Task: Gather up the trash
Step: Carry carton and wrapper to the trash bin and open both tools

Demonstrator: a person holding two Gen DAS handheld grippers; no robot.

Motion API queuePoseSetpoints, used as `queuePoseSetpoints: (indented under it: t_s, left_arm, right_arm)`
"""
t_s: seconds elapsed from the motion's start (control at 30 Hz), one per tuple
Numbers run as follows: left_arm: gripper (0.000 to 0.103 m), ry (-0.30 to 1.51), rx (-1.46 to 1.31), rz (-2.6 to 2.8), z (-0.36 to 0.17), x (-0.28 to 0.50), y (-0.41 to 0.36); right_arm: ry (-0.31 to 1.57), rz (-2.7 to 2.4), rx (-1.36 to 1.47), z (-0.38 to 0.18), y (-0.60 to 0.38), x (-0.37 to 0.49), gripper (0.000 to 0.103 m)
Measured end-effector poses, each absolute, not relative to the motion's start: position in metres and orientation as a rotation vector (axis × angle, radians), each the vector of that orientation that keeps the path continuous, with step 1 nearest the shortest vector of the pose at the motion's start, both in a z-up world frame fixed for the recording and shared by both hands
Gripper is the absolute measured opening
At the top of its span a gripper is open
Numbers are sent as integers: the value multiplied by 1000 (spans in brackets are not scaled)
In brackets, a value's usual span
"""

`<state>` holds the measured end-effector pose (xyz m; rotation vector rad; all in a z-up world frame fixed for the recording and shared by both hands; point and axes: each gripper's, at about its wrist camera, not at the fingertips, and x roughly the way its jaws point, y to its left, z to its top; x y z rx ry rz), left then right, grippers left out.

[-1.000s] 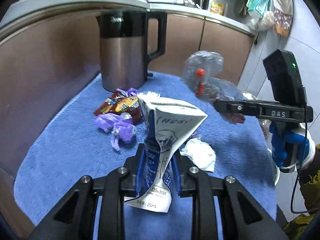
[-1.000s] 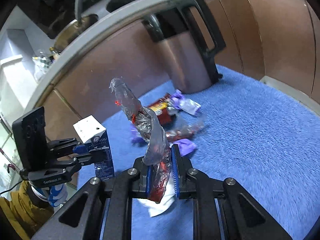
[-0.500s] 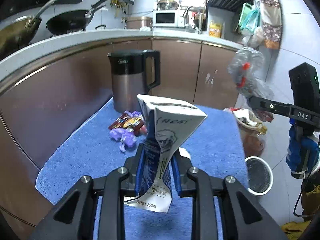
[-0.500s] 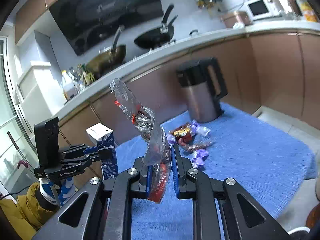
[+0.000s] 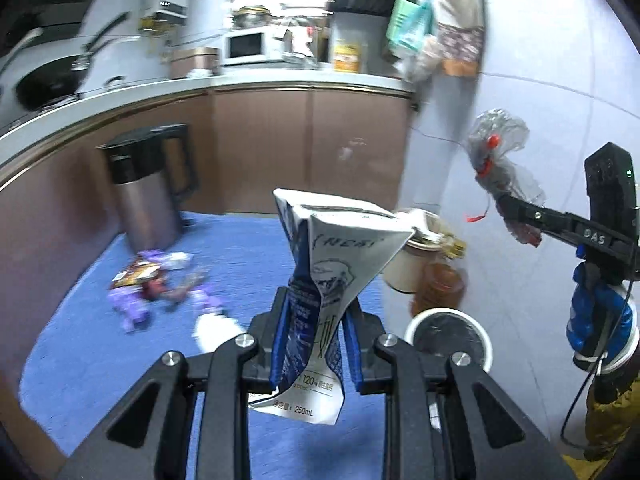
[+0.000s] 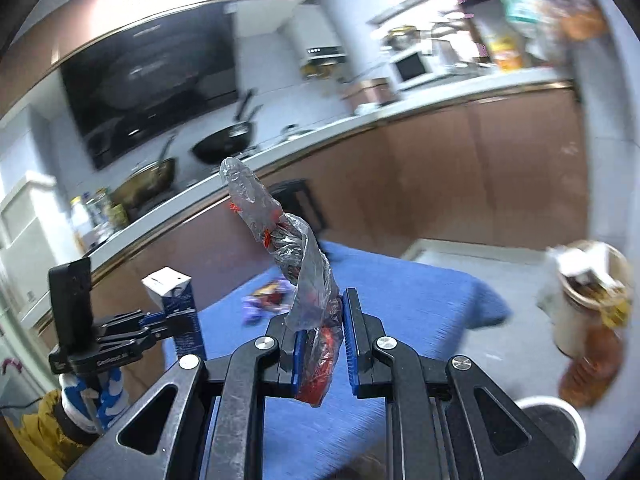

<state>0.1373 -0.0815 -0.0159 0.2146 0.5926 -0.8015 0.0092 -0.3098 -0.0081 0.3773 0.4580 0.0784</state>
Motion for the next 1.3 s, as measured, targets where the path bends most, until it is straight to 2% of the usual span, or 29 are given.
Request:
queuePoseSetpoints:
  t_s: [0.47, 0.8, 0.87, 0.9, 0.93, 0.97, 1.0, 1.03, 1.07, 1.3]
  left_arm:
    - [24, 754, 332, -1080, -83, 106, -273]
    - [25, 895, 372, -1159, -141, 105, -363]
    - [28, 920, 373, -1171, -150, 105, -374]
    - [35, 942, 362, -1182, -154, 106, -379]
    - [44, 957, 352, -1188, -158, 106, -382]
    - [47, 965, 344, -1192, -159, 107, -382]
    - [49, 969, 336, -1195, -161, 106, -384]
    - [49, 975, 329, -1199, -162, 107, -385]
    - [49, 983, 324, -1203, -162, 108, -385]
    - [49, 974, 308, -1178, -157, 111, -376]
  right_arm:
    - [628, -375, 516, -110, -421, -50, 17]
    - [763, -531, 628, -187, -467, -72, 20]
    - [788, -549, 639, -199, -473, -71, 21]
    - [798, -559, 642, -204, -475, -71, 21]
    - [809, -574, 640, -208, -476, -71, 23]
    - [816, -586, 636, -212, -478, -70, 26]
    - [824, -599, 631, -216, -480, -70, 34]
    - [830, -611, 626, -218, -482, -70, 40]
    - [836, -623, 617, -219, -482, -70, 42]
    - [845, -658, 589, -224, -487, -70, 47]
